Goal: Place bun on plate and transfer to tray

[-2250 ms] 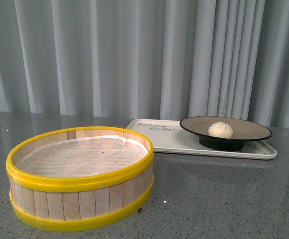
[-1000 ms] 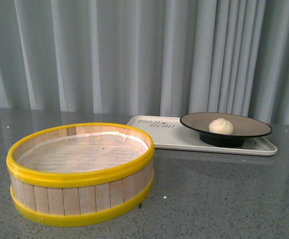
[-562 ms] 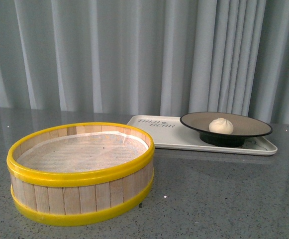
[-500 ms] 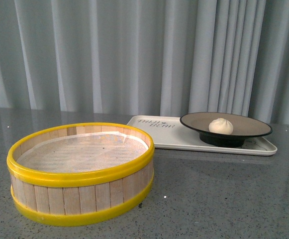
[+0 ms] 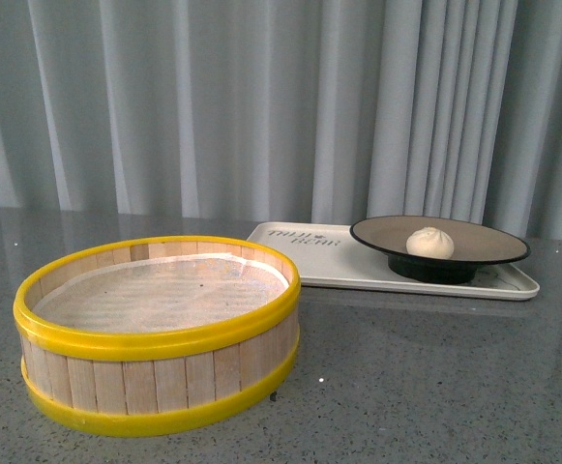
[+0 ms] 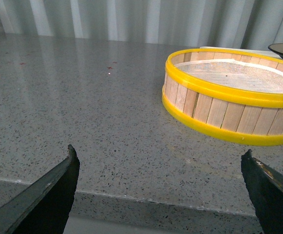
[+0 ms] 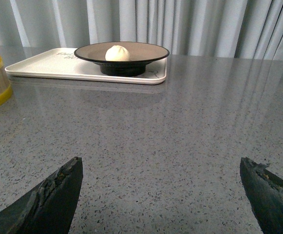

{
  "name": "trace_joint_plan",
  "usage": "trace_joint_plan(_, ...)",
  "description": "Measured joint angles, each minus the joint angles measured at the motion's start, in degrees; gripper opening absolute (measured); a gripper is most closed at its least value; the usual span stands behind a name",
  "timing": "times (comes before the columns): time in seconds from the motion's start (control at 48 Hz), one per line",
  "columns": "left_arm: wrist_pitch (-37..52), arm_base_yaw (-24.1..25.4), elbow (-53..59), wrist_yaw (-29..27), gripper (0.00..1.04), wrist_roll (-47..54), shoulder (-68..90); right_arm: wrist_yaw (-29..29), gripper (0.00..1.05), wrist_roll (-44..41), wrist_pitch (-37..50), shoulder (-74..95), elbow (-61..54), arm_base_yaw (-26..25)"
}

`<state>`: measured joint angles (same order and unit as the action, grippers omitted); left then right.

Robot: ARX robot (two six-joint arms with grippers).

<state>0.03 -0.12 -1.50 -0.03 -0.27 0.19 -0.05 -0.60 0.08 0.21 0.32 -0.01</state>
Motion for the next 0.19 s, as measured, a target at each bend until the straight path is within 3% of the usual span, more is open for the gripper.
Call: trace_joint_plan(0.188,0.0,0.0,0.0,0.0,0.98,0.0,0.0,0.0,0.96,0.0,0.0,0.0,0.0,0.0)
